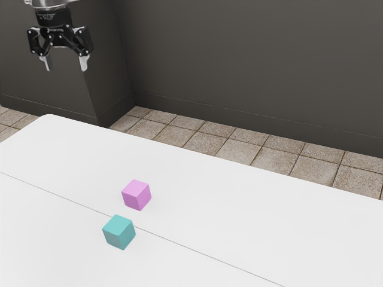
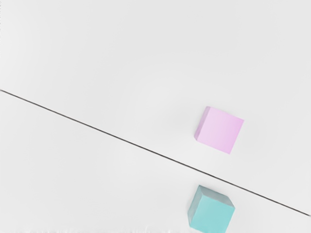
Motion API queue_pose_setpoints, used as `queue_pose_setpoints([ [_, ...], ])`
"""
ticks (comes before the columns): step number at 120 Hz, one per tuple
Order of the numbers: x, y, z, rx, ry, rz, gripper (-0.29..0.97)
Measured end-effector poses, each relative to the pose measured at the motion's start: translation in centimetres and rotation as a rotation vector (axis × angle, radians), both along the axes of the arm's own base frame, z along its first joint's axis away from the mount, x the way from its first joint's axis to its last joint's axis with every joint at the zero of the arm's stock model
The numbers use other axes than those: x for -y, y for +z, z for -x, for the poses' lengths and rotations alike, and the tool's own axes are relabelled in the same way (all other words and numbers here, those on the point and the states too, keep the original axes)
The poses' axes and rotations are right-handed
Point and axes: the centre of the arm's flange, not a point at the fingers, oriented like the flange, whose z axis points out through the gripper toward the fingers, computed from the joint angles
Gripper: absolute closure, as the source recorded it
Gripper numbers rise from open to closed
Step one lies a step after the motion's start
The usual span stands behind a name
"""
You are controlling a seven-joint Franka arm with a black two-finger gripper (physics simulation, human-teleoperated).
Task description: Pick up the blue block with one arm, and put the blue block on the pink block with one arm
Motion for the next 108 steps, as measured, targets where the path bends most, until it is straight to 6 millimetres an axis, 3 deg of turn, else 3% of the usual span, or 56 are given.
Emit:
queue_pose_setpoints([
  [15,0.0,0.6,0.2,0.008,0.016,-0.002,0.00],
  [18,0.4,4.1,1.5,0.084,0.014,-0.009,0.00],
  [26,2.4,14.2,7.3,0.307,-0.017,-0.019,0.00],
  [35,5.4,19.8,12.7,0.433,-0.073,-0.012,0.00],
  [44,8.1,22.2,15.8,0.486,-0.132,0.006,0.00],
  [56,8.5,22.6,16.5,0.491,-0.135,0.013,0.00],
  [63,7.9,19.6,14.0,0.408,-0.121,0.020,0.00],
  [70,6.6,14.7,11.2,0.282,-0.090,0.029,0.00],
  [78,6.2,10.6,10.5,0.183,-0.076,0.022,0.00],
  [89,8.4,2.0,15.0,0.036,-0.117,0.035,0.00],
  [96,8.0,-4.1,19.2,-0.034,-0.099,0.059,0.00],
  [99,7.3,-7.7,20.7,-0.064,-0.082,0.074,0.00],
  [108,6.7,-16.2,22.0,-0.114,-0.072,0.080,0.00],
])
